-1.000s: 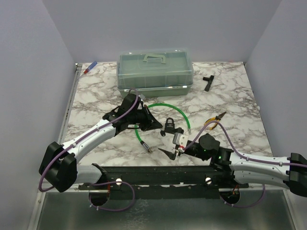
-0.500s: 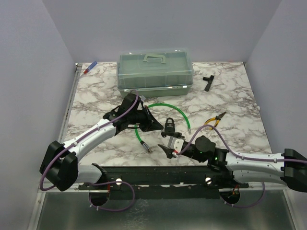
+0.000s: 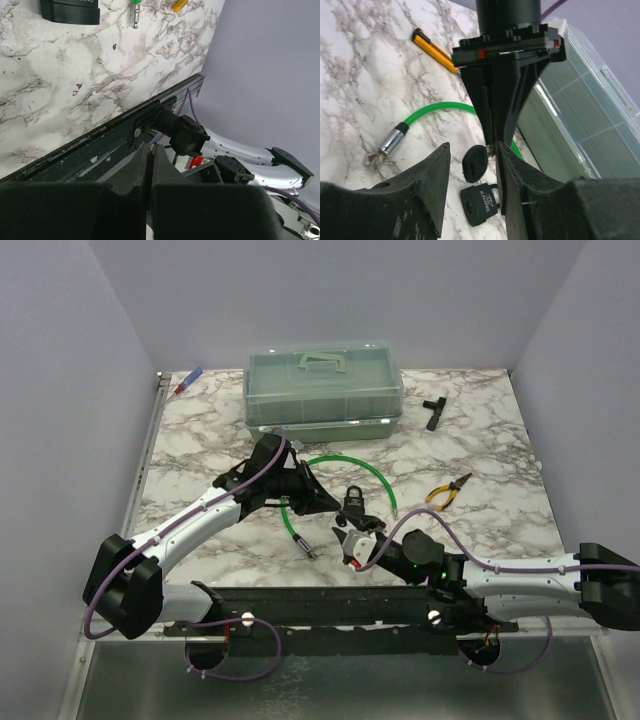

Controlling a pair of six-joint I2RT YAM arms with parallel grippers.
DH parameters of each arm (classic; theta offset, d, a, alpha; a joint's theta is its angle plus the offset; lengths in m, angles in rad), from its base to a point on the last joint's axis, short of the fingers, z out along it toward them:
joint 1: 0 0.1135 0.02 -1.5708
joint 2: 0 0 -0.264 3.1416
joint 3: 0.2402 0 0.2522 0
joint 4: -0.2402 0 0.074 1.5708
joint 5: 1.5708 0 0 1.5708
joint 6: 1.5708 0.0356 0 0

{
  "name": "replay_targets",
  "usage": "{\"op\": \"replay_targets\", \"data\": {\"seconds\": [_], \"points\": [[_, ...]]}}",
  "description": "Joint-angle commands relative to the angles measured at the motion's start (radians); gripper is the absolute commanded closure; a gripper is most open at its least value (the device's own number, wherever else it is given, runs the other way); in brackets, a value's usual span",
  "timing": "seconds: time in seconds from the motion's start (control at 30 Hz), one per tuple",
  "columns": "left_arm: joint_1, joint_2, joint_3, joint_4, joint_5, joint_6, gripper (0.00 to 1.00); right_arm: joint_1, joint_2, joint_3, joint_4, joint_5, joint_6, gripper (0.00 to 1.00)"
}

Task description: Unlock with the key

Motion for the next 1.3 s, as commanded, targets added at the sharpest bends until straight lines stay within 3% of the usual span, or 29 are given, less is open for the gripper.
{"op": "replay_targets", "data": {"seconds": [0.0,0.3,0.73,0.87,1.07,1.2,1.27], "points": [[0.011,-0.013,-0.004,-0.004,0.039,-0.031,1.00,0.010,0.020,-0.010,0.048,0.088,-0.047,0.56],[0.014,-0.010,-0.007,-0.004,0.048,-0.033,1.00,0.021,0.040,-0.011,0.070,0.129,-0.077,0.65],[0.022,0.000,-0.008,-0.004,0.072,-0.039,1.00,0.028,0.060,-0.006,0.097,0.178,-0.087,0.90],[0.026,-0.001,-0.014,-0.004,0.079,-0.043,0.82,0.030,0.075,0.004,0.115,0.211,-0.076,0.99],[0.027,-0.043,-0.027,-0.019,0.039,-0.019,0.45,0.031,0.076,0.004,0.151,0.288,0.014,1.00],[0.028,-0.078,-0.012,-0.076,-0.043,0.063,0.29,0.030,0.058,0.000,0.162,0.381,0.096,0.99],[0.028,-0.089,0.000,-0.108,-0.099,0.114,0.26,0.030,0.046,-0.001,0.159,0.444,0.144,0.99]]}}
